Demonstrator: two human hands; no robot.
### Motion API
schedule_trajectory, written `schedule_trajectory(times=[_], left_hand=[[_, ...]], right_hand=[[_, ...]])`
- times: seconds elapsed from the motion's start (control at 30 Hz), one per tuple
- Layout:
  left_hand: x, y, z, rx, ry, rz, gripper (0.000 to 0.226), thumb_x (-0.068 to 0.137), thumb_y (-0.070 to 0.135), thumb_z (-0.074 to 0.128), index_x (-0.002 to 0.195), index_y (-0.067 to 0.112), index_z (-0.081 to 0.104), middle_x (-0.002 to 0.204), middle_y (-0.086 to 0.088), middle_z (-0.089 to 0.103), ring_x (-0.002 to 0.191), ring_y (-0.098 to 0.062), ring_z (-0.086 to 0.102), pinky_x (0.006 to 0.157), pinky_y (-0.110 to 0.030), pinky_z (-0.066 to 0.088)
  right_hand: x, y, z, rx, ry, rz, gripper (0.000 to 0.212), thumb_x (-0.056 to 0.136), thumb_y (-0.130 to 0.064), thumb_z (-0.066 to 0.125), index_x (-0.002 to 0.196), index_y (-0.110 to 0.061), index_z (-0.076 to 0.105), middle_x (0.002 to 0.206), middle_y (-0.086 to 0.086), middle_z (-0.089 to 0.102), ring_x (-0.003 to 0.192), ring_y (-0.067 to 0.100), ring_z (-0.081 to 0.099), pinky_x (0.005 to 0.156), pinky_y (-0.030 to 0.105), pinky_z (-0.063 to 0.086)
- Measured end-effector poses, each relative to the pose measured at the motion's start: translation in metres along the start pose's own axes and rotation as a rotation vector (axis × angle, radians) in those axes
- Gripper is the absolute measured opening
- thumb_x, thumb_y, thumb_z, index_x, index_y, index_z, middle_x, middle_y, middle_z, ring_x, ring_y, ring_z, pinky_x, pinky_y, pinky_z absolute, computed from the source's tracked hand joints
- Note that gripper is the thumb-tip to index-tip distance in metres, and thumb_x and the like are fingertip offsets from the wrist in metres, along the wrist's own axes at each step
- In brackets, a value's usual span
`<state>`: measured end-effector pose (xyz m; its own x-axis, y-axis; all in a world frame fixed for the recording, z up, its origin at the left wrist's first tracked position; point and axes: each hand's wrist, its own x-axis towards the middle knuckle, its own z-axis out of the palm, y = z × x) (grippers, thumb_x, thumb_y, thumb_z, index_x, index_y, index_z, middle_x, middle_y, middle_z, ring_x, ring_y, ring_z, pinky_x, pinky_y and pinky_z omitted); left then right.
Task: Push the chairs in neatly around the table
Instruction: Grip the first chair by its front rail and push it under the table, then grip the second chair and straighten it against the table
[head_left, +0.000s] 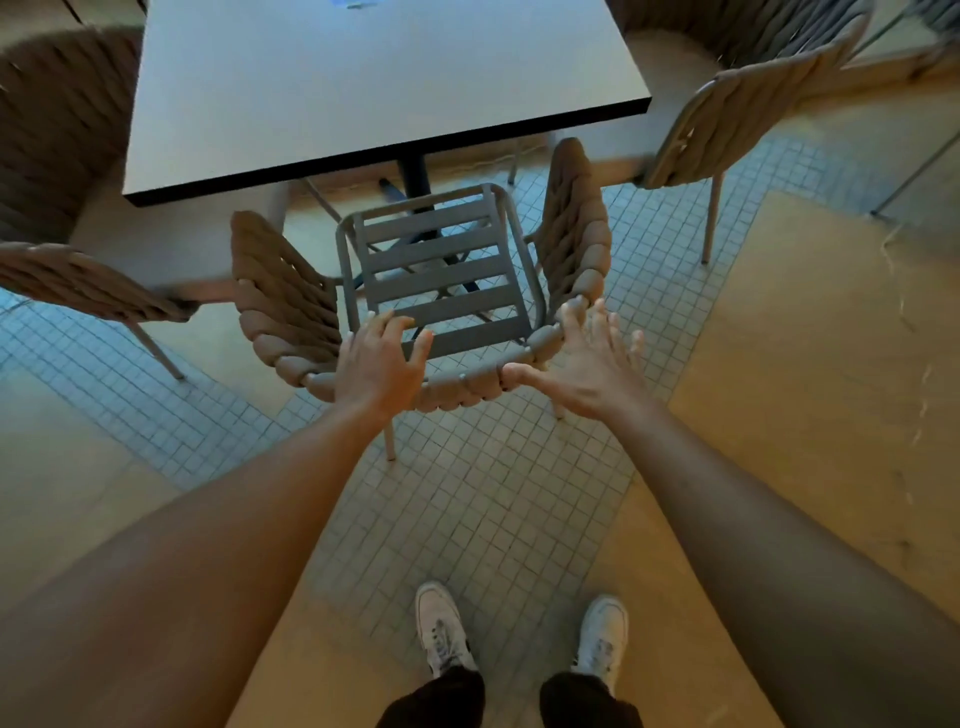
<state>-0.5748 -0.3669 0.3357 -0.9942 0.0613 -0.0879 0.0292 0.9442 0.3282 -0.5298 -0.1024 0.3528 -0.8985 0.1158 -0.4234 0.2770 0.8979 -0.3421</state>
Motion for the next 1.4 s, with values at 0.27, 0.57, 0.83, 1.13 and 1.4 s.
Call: schedule_trajectory(times=[0.27, 0.57, 0.83, 1.13, 1.4], left_hand=[[0.007, 0.090, -0.011, 0.001, 0.072, 0.022, 0.061, 0.101, 0.062, 0.038, 0.143, 0.021, 0.052, 0.154, -0.005, 0.047, 0.146, -0.024, 0.036, 0.119, -0.054, 0.029], [0.003, 0.237, 0.005, -0.006, 0.092, 0.005, 0.065, 0.098, 0.067, 0.041, 0.145, 0.022, 0.051, 0.153, -0.003, 0.048, 0.144, -0.024, 0.038, 0.119, -0.054, 0.028], [0.040, 0.331, 0.010, 0.049, 0.053, 0.120, 0.083, 0.089, 0.083, 0.026, 0.142, 0.024, 0.052, 0.151, -0.004, 0.051, 0.140, -0.025, 0.045, 0.118, -0.054, 0.029], [0.142, 0.401, 0.041, 0.078, 0.074, 0.183, 0.081, 0.091, 0.082, 0.029, 0.143, 0.024, 0.051, 0.148, -0.003, 0.054, 0.138, -0.024, 0.047, 0.117, -0.052, 0.034], [0.223, 0.444, 0.056, 0.097, 0.013, 0.199, 0.081, 0.090, 0.082, 0.030, 0.145, 0.025, 0.050, 0.151, -0.003, 0.051, 0.140, -0.025, 0.045, 0.119, -0.051, 0.032]], right_hand=[[0.017, 0.061, -0.077, -0.038, 0.048, -0.065, 0.142, 0.049, -0.113, 0.021, 0.162, -0.033, -0.011, 0.167, 0.013, -0.023, 0.153, 0.029, -0.022, 0.113, 0.053, -0.025], [0.035, 0.173, -0.169, -0.109, 0.077, -0.180, 0.126, 0.064, -0.104, 0.031, 0.163, -0.032, 0.004, 0.171, 0.014, -0.005, 0.157, 0.032, -0.005, 0.122, 0.058, -0.008], [0.060, 0.226, -0.233, -0.159, 0.117, -0.205, 0.111, 0.077, -0.095, 0.034, 0.163, -0.028, 0.015, 0.170, 0.015, 0.009, 0.157, 0.032, 0.006, 0.122, 0.059, -0.004], [0.146, 0.265, -0.279, -0.199, 0.145, -0.194, 0.107, 0.079, -0.094, 0.034, 0.162, -0.028, 0.020, 0.170, 0.013, 0.013, 0.157, 0.032, 0.007, 0.123, 0.060, -0.003], [0.226, 0.294, -0.316, -0.242, 0.127, -0.217, 0.106, 0.081, -0.092, 0.035, 0.162, -0.027, 0.017, 0.171, 0.012, 0.010, 0.157, 0.032, 0.005, 0.122, 0.059, -0.005]])
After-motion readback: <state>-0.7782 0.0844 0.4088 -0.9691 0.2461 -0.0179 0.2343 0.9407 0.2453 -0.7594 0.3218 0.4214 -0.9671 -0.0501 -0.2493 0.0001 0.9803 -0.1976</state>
